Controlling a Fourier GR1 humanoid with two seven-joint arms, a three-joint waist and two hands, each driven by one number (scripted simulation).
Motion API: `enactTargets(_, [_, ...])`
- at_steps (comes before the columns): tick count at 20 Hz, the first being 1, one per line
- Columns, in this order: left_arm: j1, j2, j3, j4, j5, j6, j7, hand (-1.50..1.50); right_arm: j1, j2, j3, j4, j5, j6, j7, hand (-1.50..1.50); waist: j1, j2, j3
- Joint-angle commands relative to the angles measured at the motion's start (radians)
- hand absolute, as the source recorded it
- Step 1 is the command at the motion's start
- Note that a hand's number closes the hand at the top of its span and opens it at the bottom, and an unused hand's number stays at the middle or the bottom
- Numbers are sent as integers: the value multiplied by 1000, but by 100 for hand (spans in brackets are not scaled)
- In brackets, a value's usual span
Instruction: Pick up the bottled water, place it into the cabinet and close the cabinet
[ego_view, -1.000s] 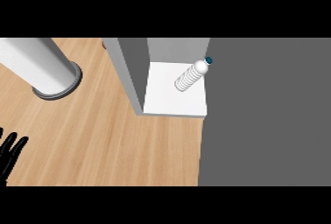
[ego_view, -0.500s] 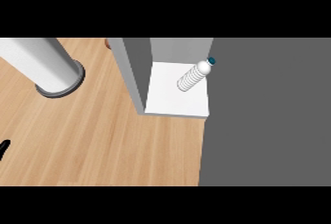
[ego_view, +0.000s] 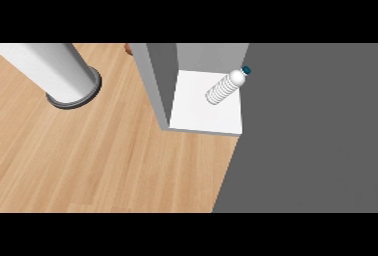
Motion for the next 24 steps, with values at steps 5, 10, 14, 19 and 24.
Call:
enactTargets(5, [30, 34, 68, 24, 42, -81, -9, -150, -302, 149, 150, 37, 206, -272, 133, 150, 14, 16, 4])
enactTargets(10, [79, 52, 111, 39, 44, -158, -34, -150, -547, 267, 262, 219, 214, -389, 270, 150, 55, 22, 10])
enactTargets(14, [92, 55, 159, 52, 74, -207, -44, -150, -804, 270, 242, 383, 66, -390, 199, 150, 45, 39, 18])
enactTargets(19, [202, 47, 261, 112, 107, -314, -72, -150, -1020, 271, 170, 581, -41, -473, 196, 150, 14, 35, 20])
enactTargets(24, [261, -27, 288, 108, 41, -347, -85, -150, -970, 271, 158, 674, -121, -468, 148, 150, -37, 36, 22])
